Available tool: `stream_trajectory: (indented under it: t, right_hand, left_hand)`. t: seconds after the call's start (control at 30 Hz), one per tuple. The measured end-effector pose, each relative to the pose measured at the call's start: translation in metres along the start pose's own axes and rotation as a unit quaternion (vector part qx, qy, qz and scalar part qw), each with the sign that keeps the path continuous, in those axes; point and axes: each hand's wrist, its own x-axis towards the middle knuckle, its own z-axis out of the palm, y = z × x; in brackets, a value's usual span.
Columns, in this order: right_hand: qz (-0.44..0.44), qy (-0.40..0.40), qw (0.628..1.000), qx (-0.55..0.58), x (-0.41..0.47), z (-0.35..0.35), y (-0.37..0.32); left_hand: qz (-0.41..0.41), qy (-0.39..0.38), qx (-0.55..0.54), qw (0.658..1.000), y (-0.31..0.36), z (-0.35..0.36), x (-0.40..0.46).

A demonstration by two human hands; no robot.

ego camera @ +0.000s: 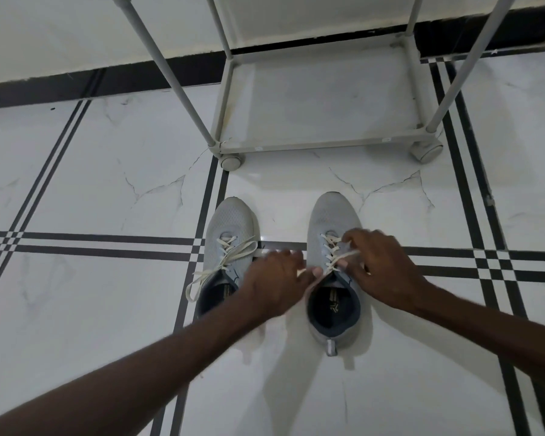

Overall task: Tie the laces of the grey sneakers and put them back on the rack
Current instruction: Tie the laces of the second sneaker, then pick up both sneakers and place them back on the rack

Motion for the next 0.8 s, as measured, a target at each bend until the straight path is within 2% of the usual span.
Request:
stream_trajectory:
  t: [0.07, 0.13, 0.2, 0.23, 0.3, 0.33, 0.4, 0.47, 0.53, 0.63, 0.8]
  right_hand:
    - [0.092, 0.039, 0.99, 0.104, -0.015, 0.006, -0.009]
    - [0.193, 0.005, 0.963, 0.188, -0.03, 0.016, -0.015]
    - [0.246, -0.04, 0.944, 0.218, -0.04, 0.027, -0.017]
    - [0.258, -0.056, 0.94, 0.216, -0.042, 0.032, -0.018]
    - [0.276, -0.076, 0.937, 0.198, -0.04, 0.034, -0.021]
    - [0.288, -0.081, 0.935, 0.19, -0.037, 0.035, -0.023]
    - [0.301, -0.083, 0.934, 0.172, -0.028, 0.036, -0.028]
    - [0.301, -0.076, 0.937, 0.163, -0.019, 0.037, -0.034]
    - [0.293, -0.073, 0.938, 0.171, -0.013, 0.041, -0.039]
    - [0.301, -0.066, 0.934, 0.18, -0.009, 0.044, -0.049]
    - [0.32, -0.068, 0.928, 0.177, -0.011, 0.026, -0.077]
  left_hand:
    - [-0.03, 0.041, -0.037, 0.998, -0.028, -0.016, -0.003]
    - [-0.069, 0.072, -0.03, 0.995, -0.066, -0.029, -0.012]
    - [-0.136, 0.017, -0.04, 0.99, -0.107, -0.031, -0.027]
    - [-0.179, -0.034, -0.094, 0.979, -0.12, -0.031, -0.037]
    - [-0.25, -0.121, -0.218, 0.936, -0.129, -0.021, -0.054]
    - [-0.283, -0.132, -0.249, 0.917, -0.127, -0.012, -0.06]
    - [-0.32, -0.075, -0.236, 0.915, -0.121, 0.008, -0.066]
    - [-0.324, 0.001, -0.218, 0.92, -0.111, 0.018, -0.066]
    - [-0.312, 0.034, -0.232, 0.921, -0.103, 0.024, -0.064]
    - [-0.295, 0.038, -0.247, 0.922, -0.088, 0.031, -0.062]
    - [-0.258, 0.0, -0.265, 0.929, -0.078, 0.013, -0.074]
